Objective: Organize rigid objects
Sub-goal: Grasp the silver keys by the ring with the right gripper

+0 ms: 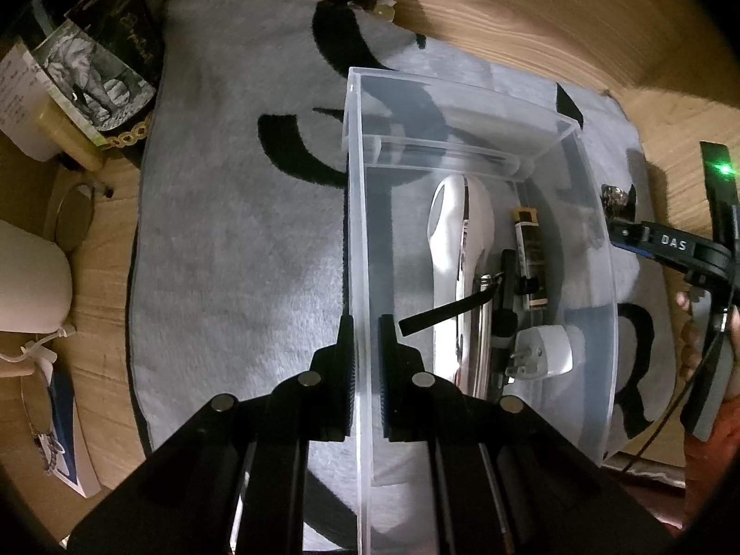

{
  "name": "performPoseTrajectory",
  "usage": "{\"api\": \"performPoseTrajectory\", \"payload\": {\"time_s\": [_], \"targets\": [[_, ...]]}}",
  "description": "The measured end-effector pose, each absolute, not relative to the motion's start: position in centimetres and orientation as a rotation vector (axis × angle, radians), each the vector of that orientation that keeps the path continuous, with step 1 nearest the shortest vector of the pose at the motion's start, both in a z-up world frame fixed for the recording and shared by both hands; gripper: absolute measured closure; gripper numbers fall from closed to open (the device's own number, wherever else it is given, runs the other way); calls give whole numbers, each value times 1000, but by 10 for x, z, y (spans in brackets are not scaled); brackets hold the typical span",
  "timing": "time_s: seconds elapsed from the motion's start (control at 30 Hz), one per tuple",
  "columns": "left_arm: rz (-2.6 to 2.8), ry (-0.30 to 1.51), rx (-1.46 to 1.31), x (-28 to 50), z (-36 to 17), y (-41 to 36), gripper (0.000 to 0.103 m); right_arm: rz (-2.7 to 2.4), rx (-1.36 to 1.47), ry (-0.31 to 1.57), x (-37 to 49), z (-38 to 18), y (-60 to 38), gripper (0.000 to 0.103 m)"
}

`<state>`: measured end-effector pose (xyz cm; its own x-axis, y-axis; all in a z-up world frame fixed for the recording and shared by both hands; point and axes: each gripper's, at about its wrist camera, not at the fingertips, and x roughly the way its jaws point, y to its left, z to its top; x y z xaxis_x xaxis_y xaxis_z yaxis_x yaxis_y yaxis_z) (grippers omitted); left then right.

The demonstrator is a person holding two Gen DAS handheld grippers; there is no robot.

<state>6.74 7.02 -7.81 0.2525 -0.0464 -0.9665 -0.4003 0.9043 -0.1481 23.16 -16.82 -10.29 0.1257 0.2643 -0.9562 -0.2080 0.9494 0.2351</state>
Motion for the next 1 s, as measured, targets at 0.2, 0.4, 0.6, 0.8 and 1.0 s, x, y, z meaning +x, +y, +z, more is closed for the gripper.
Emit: {"api": "performPoseTrajectory", "payload": {"time_s": [0.2, 0.4, 0.6, 0.8, 1.0], "targets": [[260, 1310, -412, 69, -79, 70, 97, 370, 9, 1404, 236, -111, -150, 42], [262, 1315, -415, 70, -80, 71, 97, 355, -53, 1374, 238, -116, -135, 32], [261, 1317, -416, 71, -82, 71, 97, 338, -167, 1319, 230, -119, -122, 35], [257, 1316, -411, 71, -83, 72, 97, 342, -134, 1296, 221, -117, -128, 44], [251, 1314, -411, 71, -83, 72, 97, 339, -92, 1309, 227, -113, -144, 44]]}}
